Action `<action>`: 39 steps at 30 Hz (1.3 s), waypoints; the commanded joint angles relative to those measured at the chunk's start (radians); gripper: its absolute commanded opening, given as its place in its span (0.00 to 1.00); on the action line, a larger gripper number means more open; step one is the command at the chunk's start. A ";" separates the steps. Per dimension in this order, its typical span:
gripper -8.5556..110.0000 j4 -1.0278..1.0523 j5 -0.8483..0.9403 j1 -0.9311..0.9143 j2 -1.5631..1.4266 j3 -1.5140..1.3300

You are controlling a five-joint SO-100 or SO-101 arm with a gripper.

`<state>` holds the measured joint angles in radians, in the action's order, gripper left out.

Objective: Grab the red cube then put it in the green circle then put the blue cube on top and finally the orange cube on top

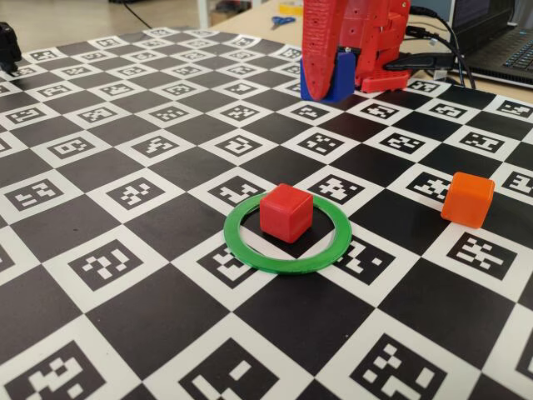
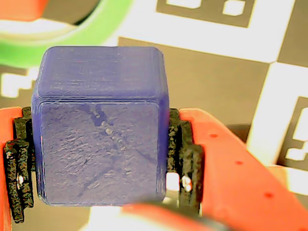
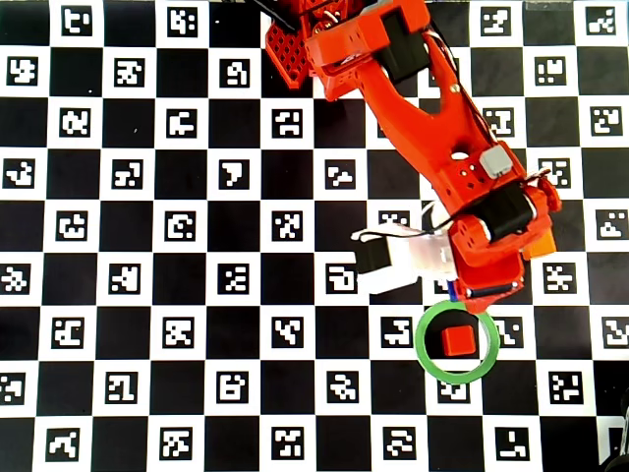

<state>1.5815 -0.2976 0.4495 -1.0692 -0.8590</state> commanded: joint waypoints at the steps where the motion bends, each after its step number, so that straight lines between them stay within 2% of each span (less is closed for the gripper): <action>1: 0.15 -0.020 -0.003 0.011 0.006 0.129; 21: 0.14 -0.064 -0.014 -0.003 0.273 0.402; 39: 0.14 -0.066 0.015 -0.064 0.310 0.411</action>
<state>1.5278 -0.2838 0.3927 -0.7148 -0.5369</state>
